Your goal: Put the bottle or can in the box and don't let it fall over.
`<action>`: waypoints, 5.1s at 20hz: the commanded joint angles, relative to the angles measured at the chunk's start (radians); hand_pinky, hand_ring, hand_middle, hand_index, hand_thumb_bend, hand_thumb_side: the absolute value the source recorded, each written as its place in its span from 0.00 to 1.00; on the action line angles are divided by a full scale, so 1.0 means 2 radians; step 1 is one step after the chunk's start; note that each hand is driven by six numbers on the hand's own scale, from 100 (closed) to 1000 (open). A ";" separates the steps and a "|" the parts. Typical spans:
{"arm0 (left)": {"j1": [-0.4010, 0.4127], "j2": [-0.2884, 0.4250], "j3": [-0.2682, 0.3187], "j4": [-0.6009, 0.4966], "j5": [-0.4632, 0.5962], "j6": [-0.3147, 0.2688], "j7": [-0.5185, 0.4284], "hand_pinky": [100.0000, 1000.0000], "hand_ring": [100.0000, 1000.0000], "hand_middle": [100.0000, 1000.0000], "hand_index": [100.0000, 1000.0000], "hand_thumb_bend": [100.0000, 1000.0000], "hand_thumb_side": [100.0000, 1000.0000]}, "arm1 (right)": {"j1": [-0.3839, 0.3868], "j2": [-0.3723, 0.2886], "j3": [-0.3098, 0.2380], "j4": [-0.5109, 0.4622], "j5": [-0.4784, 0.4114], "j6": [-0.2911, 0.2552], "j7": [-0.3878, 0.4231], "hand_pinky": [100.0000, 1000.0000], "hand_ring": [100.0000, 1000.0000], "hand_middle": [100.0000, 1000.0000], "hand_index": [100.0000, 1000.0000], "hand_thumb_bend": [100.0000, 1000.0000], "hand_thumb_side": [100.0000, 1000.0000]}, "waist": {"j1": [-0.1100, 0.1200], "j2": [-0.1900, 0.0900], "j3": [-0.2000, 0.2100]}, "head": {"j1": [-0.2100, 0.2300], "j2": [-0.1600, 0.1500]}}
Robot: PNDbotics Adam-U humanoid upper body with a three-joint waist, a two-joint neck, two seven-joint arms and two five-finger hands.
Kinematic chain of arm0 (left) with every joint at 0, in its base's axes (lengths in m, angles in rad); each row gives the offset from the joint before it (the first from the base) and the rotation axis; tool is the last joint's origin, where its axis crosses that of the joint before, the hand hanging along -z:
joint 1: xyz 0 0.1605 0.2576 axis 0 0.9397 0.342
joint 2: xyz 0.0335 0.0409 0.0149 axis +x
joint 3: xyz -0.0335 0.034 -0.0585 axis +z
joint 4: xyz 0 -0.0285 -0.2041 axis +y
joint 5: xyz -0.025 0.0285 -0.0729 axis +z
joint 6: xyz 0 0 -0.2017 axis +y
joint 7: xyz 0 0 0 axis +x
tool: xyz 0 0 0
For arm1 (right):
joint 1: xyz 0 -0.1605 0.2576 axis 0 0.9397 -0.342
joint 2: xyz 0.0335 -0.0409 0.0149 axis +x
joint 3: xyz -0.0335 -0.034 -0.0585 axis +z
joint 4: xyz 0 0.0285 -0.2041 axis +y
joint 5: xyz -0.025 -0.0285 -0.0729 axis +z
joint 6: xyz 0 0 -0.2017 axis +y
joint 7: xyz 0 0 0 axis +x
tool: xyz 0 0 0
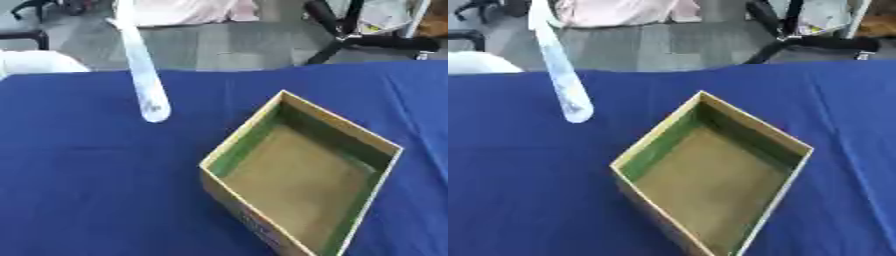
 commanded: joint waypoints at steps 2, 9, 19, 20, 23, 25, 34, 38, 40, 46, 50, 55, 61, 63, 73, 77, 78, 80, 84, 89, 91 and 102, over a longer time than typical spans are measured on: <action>-0.005 0.017 0.002 -0.009 0.000 0.000 -0.001 1.00 1.00 1.00 0.86 0.00 0.59 | -0.002 -0.016 -0.005 -0.011 0.003 0.000 0.001 1.00 0.96 1.00 1.00 0.00 0.41 | -0.001 -0.013 0.001 | 0.000 0.000; -0.003 0.017 -0.006 -0.009 -0.013 0.040 -0.026 1.00 1.00 1.00 0.91 0.00 0.61 | -0.001 -0.016 -0.005 -0.011 0.004 0.001 0.002 1.00 0.96 1.00 1.00 0.00 0.41 | -0.001 -0.013 0.001 | -0.001 0.002; -0.001 0.016 -0.022 -0.009 -0.048 0.142 -0.088 1.00 1.00 1.00 0.95 0.00 0.68 | 0.001 -0.016 -0.004 -0.011 0.004 0.002 0.002 1.00 0.96 1.00 1.00 0.00 0.41 | -0.001 -0.013 0.001 | -0.004 0.025; -0.001 0.016 -0.022 -0.009 -0.049 0.143 -0.088 1.00 1.00 1.00 0.95 0.00 0.68 | 0.001 -0.016 -0.004 -0.011 0.004 0.002 0.002 1.00 0.96 1.00 1.00 0.00 0.41 | -0.001 -0.012 0.001 | -0.004 0.026; -0.003 0.016 -0.022 -0.009 -0.050 0.146 -0.087 1.00 1.00 1.00 0.95 0.00 0.68 | 0.003 -0.016 -0.004 -0.011 0.005 0.002 0.001 1.00 0.96 1.00 1.00 0.00 0.41 | -0.001 -0.011 0.002 | -0.006 0.024; -0.006 0.018 -0.022 -0.009 -0.051 0.147 -0.086 1.00 1.00 1.00 0.94 0.00 0.68 | 0.004 -0.015 -0.005 -0.011 0.006 0.001 0.000 1.00 0.96 1.00 1.00 0.00 0.41 | -0.002 -0.009 0.002 | -0.009 0.022; -0.026 0.071 -0.041 -0.009 -0.035 0.200 -0.103 1.00 1.00 1.00 0.95 0.00 0.71 | 0.011 -0.012 -0.005 -0.011 0.012 0.003 -0.004 1.00 0.96 1.00 1.00 0.00 0.41 | -0.003 -0.006 0.004 | -0.016 0.018; -0.043 0.092 -0.052 0.004 -0.009 0.226 -0.126 1.00 1.00 1.00 0.94 0.00 0.73 | 0.013 -0.012 -0.003 -0.011 0.012 0.004 -0.002 1.00 0.96 1.00 1.00 0.00 0.41 | -0.003 -0.008 0.004 | -0.015 0.015; -0.055 0.100 -0.057 0.017 -0.002 0.230 -0.148 1.00 1.00 1.00 0.94 0.00 0.69 | 0.014 -0.012 -0.002 -0.011 0.012 0.004 -0.001 1.00 0.96 1.00 1.00 0.00 0.41 | -0.003 -0.008 0.003 | -0.015 0.014; -0.087 0.116 -0.066 0.064 0.011 0.243 -0.203 1.00 1.00 1.00 0.96 0.00 0.58 | 0.016 -0.011 -0.001 -0.011 0.013 0.005 0.001 1.00 0.96 1.00 1.00 0.00 0.41 | -0.004 -0.009 0.003 | -0.017 0.011; -0.110 0.121 -0.074 0.095 0.022 0.247 -0.230 1.00 1.00 1.00 0.98 0.00 0.52 | 0.017 -0.011 0.000 -0.011 0.014 0.006 0.003 1.00 0.96 1.00 1.00 0.00 0.41 | -0.004 -0.010 0.002 | -0.016 0.010; -0.131 0.123 -0.080 0.115 0.020 0.247 -0.244 1.00 1.00 1.00 0.99 0.00 0.38 | 0.017 -0.011 0.001 -0.011 0.013 0.007 0.004 1.00 0.96 1.00 1.00 0.00 0.41 | -0.004 -0.011 0.001 | -0.016 0.009; -0.151 0.121 -0.088 0.135 0.009 0.255 -0.245 1.00 1.00 1.00 1.00 0.00 0.25 | 0.017 -0.011 0.003 -0.011 0.013 0.007 0.007 1.00 0.96 1.00 1.00 0.00 0.41 | -0.004 -0.011 0.000 | -0.017 0.008; -0.158 0.121 -0.091 0.143 0.005 0.257 -0.245 1.00 1.00 1.00 1.00 0.00 0.23 | 0.017 -0.011 0.003 -0.011 0.013 0.007 0.008 1.00 0.96 1.00 1.00 0.00 0.41 | -0.004 -0.012 0.000 | -0.019 0.007; -0.199 0.128 -0.111 0.183 -0.018 0.265 -0.250 1.00 1.00 1.00 0.99 0.00 0.29 | 0.018 -0.012 0.005 -0.011 0.014 0.007 0.010 1.00 0.96 1.00 1.00 0.00 0.41 | -0.002 -0.011 -0.003 | -0.024 0.006; -0.217 0.126 -0.118 0.197 -0.021 0.266 -0.257 1.00 1.00 1.00 1.00 0.00 0.32 | 0.017 -0.011 0.005 -0.011 0.014 0.006 0.012 1.00 0.96 1.00 1.00 0.00 0.41 | -0.002 -0.009 -0.005 | -0.025 0.004; -0.221 0.126 -0.119 0.200 -0.021 0.266 -0.260 1.00 1.00 1.00 1.00 0.00 0.33 | 0.016 -0.011 0.006 -0.011 0.014 0.006 0.012 1.00 0.96 1.00 1.00 0.00 0.41 | -0.001 -0.009 -0.006 | -0.025 0.004; -0.227 0.127 -0.121 0.205 -0.023 0.267 -0.263 1.00 1.00 1.00 1.00 0.00 0.34 | 0.015 -0.011 0.006 -0.011 0.014 0.006 0.012 1.00 0.96 1.00 1.00 0.00 0.41 | -0.001 -0.008 -0.007 | -0.028 0.003; -0.237 0.129 -0.124 0.217 -0.030 0.267 -0.267 1.00 1.00 1.00 1.00 0.00 0.37 | 0.014 -0.010 0.007 -0.011 0.014 0.005 0.014 1.00 0.96 1.00 1.00 0.00 0.41 | -0.001 -0.006 -0.009 | -0.036 0.000; -0.250 0.128 -0.127 0.238 -0.038 0.267 -0.272 1.00 1.00 1.00 1.00 0.00 0.43 | 0.013 -0.009 0.008 -0.011 0.016 0.005 0.015 1.00 0.96 1.00 1.00 0.00 0.41 | -0.002 -0.002 -0.012 | -0.035 -0.004; -0.254 0.127 -0.127 0.247 -0.040 0.266 -0.274 1.00 1.00 1.00 1.00 0.00 0.45 | 0.012 -0.008 0.009 -0.011 0.016 0.005 0.016 1.00 0.96 1.00 1.00 0.00 0.41 | -0.002 0.000 -0.013 | -0.033 -0.005; -0.275 0.122 -0.127 0.272 -0.051 0.257 -0.278 1.00 1.00 1.00 0.99 0.00 0.54 | 0.009 -0.006 0.012 -0.011 0.017 0.005 0.019 1.00 0.97 1.00 1.00 0.00 0.41 | -0.001 0.006 -0.018 | -0.025 -0.008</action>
